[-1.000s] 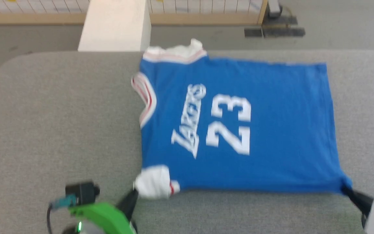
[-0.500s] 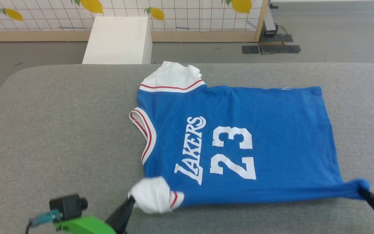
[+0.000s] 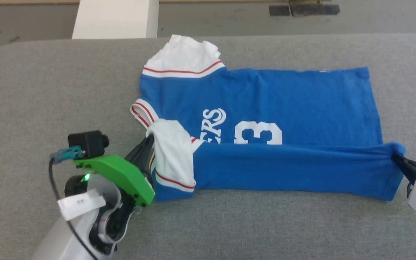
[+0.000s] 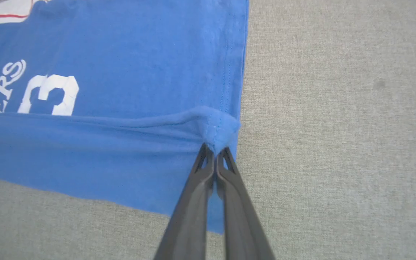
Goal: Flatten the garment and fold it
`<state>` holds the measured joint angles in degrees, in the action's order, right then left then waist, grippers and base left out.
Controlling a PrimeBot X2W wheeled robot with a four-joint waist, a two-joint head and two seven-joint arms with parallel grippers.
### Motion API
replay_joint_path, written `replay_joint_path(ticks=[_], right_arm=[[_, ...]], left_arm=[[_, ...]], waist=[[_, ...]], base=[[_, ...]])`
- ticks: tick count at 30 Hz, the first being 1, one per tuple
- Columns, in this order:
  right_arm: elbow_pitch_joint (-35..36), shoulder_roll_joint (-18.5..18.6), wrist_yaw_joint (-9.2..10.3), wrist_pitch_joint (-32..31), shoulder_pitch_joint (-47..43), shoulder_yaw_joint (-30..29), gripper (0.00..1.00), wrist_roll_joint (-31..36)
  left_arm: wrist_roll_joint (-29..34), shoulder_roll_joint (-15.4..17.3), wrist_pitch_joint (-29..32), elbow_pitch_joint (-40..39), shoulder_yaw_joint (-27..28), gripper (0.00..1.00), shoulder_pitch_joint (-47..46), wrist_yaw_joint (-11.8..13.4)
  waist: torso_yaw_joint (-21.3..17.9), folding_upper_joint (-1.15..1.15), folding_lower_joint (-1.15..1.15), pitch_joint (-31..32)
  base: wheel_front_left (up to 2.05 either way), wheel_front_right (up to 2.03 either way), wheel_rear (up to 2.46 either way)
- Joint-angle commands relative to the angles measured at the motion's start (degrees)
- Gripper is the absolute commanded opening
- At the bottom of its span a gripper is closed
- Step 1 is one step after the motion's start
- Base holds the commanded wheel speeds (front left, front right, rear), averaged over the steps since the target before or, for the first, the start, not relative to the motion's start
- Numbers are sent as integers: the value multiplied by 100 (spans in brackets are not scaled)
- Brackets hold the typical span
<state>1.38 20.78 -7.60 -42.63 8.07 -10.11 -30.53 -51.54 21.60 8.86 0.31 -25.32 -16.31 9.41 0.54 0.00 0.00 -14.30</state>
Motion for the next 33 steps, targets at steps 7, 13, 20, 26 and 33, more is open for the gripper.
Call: replay_joint_path(ticks=[7, 13, 20, 26, 33], right_arm=[[-527, 90, 11, 159, 433, 373, 0, 193], [-811, 112, 11, 155, 484, 640, 4, 174], [-692, -2, 11, 683, 394, 449, 100, -2], [-217, -281, 11, 962, -81, -16, 100, -25], [292, -590, 11, 826, -601, -418, 100, 156]], left_arm=[[172, -268, -106, 1004, -160, 0, -574, -85], [90, -410, -286, 1393, -103, 38, -635, -154], [69, -282, -604, 1134, 152, 100, -441, -37], [441, 29, -628, 167, 205, 100, 203, 756], [456, 29, 377, -899, -375, 100, 877, 1491]], waist=[[-16, 0, 0, -644], [-3, 0, 0, -603], [86, 0, 0, -101], [169, 0, 0, 410], [211, 0, 0, 628]], base=[[0, 0, 0], [0, 0, 0], [0, 0, 0], [0, 0, 0], [0, 0, 0]])
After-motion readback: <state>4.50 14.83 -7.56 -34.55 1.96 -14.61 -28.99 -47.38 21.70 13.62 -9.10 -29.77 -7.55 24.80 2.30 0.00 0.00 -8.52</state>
